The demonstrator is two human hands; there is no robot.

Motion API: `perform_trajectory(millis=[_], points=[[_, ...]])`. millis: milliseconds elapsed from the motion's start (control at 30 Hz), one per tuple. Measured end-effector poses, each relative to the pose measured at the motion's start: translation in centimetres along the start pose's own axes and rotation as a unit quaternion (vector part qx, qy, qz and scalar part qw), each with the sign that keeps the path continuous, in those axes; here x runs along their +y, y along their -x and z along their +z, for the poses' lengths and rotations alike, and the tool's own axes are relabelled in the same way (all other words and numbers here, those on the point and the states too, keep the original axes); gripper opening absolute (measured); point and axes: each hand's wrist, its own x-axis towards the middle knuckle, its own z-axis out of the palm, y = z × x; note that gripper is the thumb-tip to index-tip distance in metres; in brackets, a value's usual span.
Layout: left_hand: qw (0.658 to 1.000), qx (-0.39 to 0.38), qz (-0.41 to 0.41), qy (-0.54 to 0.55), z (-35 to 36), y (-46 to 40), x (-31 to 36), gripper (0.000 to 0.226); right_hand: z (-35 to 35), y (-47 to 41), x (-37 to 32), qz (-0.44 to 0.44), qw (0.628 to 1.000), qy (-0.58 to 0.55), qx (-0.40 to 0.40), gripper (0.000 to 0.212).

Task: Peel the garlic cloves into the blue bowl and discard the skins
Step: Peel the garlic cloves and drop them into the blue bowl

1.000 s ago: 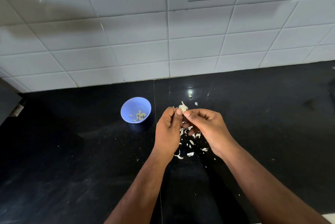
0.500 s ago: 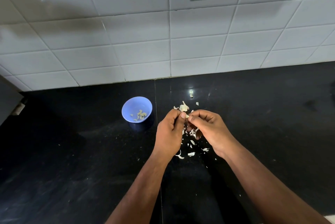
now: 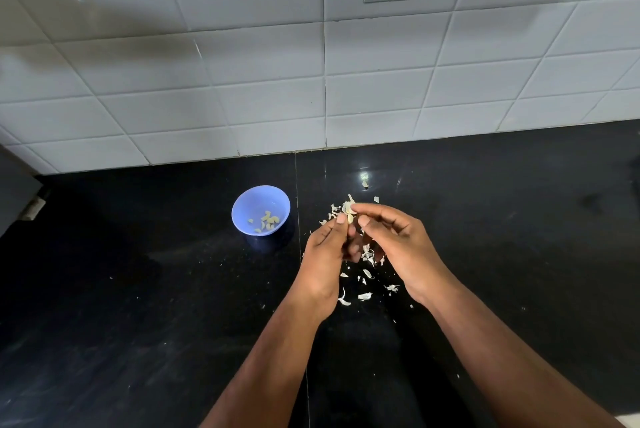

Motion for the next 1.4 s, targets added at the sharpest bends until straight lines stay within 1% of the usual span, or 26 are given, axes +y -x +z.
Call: perform_trajectory(millis=[67,133,200,267,333,367,433,500,600,733,933,1100,1300,1400], points=[[0.999,0.0,-0.009,0.042,0.3,0.0,0.0,0.036,0.3,0.0,0.0,-0.003,0.999,-0.033,-0.01,0.023],[0.998,0.003,-0.013,0.06,0.4,0.0,0.0,0.035,0.7,0.1,-0.1,-0.013,0.999,-0.051,0.008,0.02],[0.999,0.01,-0.01,0.035,0.5,0.0,0.0,0.038,0.9,0.1,0.0,-0.016,0.998,-0.055,0.02,0.017],[1.0,0.015,-0.004,-0.021,0.5,0.1,-0.1,0.041,0.8,0.1,0.1,-0.012,0.998,-0.052,0.023,0.014],[0.997,0.022,0.007,-0.072,0.3,0.1,-0.2,0.042,0.7,0.1,0.1,-0.01,0.999,-0.027,0.032,0.011],[0.996,0.033,0.015,-0.086,0.1,0.1,-0.3,0.038,0.5,0.0,0.1,-0.011,0.999,-0.008,0.038,0.009],[0.994,0.051,0.04,-0.088,-0.5,0.0,-0.3,0.025,0.2,-0.1,0.1,-0.015,0.999,0.027,0.045,0.006],[0.993,0.047,0.071,-0.082,-1.2,-0.2,0.0,0.015,-0.2,-0.5,0.2,-0.015,0.997,0.057,0.043,0.005],[0.988,0.027,0.093,-0.118,-1.9,-0.5,0.3,0.028,-0.6,-0.9,0.2,-0.039,0.992,0.117,0.03,0.007],[0.978,0.007,0.105,-0.178,-2.2,-1.0,0.4,0.019,-0.9,-1.1,-0.1,-0.051,0.987,0.155,0.012,0.011],[0.972,0.03,0.109,-0.207,-2.4,-1.1,0.5,0.014,-1.7,-1.1,-0.4,-0.05,0.98,0.192,-0.017,0.012],[0.968,0.06,0.108,-0.219,-2.6,-1.4,0.4,0.013,-1.7,-1.1,-0.5,-0.031,0.987,0.157,-0.011,0.014],[0.975,0.057,0.099,-0.19,-2.5,-1.4,0.4,0.018,-1.2,-1.2,-0.8,-0.026,0.994,0.108,-0.009,0.017],[0.97,0.062,0.11,-0.206,-2.5,-1.4,0.4,0.011,-1.1,-1.3,-0.8,-0.024,0.994,0.104,-0.009,0.016]])
